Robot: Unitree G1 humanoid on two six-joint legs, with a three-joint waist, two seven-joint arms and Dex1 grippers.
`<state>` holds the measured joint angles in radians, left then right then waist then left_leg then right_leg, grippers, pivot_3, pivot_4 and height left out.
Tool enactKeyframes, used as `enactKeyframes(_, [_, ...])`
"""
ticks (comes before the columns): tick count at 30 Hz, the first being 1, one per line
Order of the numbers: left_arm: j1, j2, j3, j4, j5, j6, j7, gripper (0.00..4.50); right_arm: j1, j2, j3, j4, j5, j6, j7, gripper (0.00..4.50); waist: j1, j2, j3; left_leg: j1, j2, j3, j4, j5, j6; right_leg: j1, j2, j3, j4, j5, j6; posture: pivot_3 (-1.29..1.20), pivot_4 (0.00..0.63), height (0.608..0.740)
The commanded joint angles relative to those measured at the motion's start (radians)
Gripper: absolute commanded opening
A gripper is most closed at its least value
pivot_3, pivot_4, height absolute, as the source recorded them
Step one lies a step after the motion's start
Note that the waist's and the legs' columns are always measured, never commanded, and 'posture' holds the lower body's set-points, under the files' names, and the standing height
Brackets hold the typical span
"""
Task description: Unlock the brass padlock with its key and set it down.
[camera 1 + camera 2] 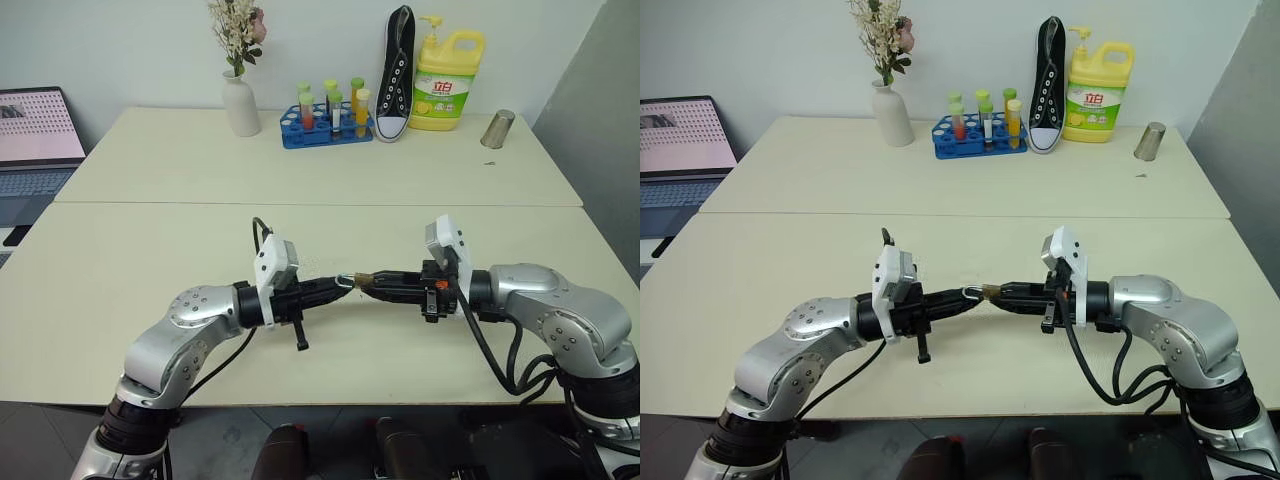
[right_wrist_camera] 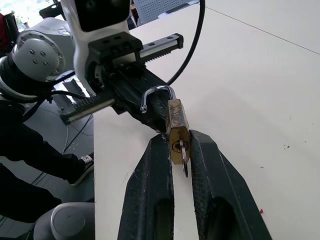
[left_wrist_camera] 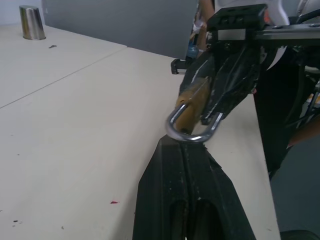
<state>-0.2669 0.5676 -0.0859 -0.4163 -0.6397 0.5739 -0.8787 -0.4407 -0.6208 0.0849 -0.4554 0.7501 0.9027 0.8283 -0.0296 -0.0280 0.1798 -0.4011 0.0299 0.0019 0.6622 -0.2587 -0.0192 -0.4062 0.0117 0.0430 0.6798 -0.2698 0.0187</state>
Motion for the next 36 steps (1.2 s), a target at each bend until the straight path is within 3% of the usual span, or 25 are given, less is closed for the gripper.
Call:
enactKeyframes(1, [-0.009,0.013,0.044,-0.064,-0.068,0.044,0.004,0.00,0.002,-0.009,-0.002,-0.016,-0.006,-0.023,0.013,0.12,0.000,0.000,0.000,0.000,0.000,0.000,0.000,0.000,0.000,0.000,0.000,0.000,0.000,0.000,0.000,0.00,0.150,0.740])
enactKeyframes(14, [-0.029,0.010,0.087,-0.074,-0.139,0.119,0.052,0.00,0.010,-0.005,0.007,-0.015,-0.023,-0.031,0.031,0.12,0.000,0.000,0.000,0.000,0.000,0.000,0.000,0.000,0.000,0.000,0.000,0.000,0.000,0.000,0.000,0.00,0.150,0.740])
enactKeyframes(21, [-0.040,0.013,0.074,-0.063,-0.112,0.100,0.050,0.00,0.013,-0.004,0.008,-0.017,-0.019,-0.030,0.031,0.12,0.000,0.000,0.000,0.000,0.000,0.000,0.000,0.000,0.000,0.000,0.000,0.000,0.000,0.000,0.000,0.00,0.150,0.740])
enactKeyframes(25, [-0.031,0.039,0.033,-0.060,0.030,-0.014,0.038,0.00,0.008,0.005,-0.018,-0.009,0.017,0.005,0.017,0.12,0.000,0.000,0.000,0.000,0.000,0.000,0.000,0.000,0.000,0.000,0.000,0.000,0.000,0.000,0.000,0.00,0.150,0.740])
enactKeyframes(27, [-0.007,0.078,-0.018,-0.049,0.184,-0.200,-0.020,0.00,0.009,-0.004,-0.026,0.004,0.029,0.026,0.022,0.12,0.000,0.000,0.000,0.000,0.000,0.000,0.000,0.000,0.000,0.000,0.000,0.000,0.000,0.000,0.000,0.00,0.150,0.740])
enactKeyframes(30, [0.043,0.137,-0.060,-0.005,0.308,-0.425,-0.127,0.00,0.003,-0.009,-0.042,0.036,0.060,0.076,0.013,0.12,0.000,0.000,0.000,0.000,0.000,0.001,0.000,0.000,0.000,0.000,0.000,0.001,-0.001,0.000,0.000,0.00,0.150,0.740])
enactKeyframes(33, [0.071,0.169,-0.070,0.051,0.382,-0.564,-0.168,0.62,-0.008,-0.003,-0.055,0.074,0.089,0.128,0.001,0.12,0.000,0.001,0.000,0.000,0.000,0.001,-0.001,0.000,0.000,0.000,0.000,0.001,-0.001,0.000,-0.001,0.00,0.150,0.740])
enactKeyframes(36, [0.104,0.196,-0.046,0.063,0.381,-0.610,-0.206,1.59,-0.020,0.007,-0.041,0.115,0.096,0.175,-0.010,0.12,0.000,0.000,0.000,0.000,0.000,0.001,-0.001,0.000,0.000,0.000,-0.001,0.001,-0.001,-0.001,-0.001,0.00,0.150,0.740])
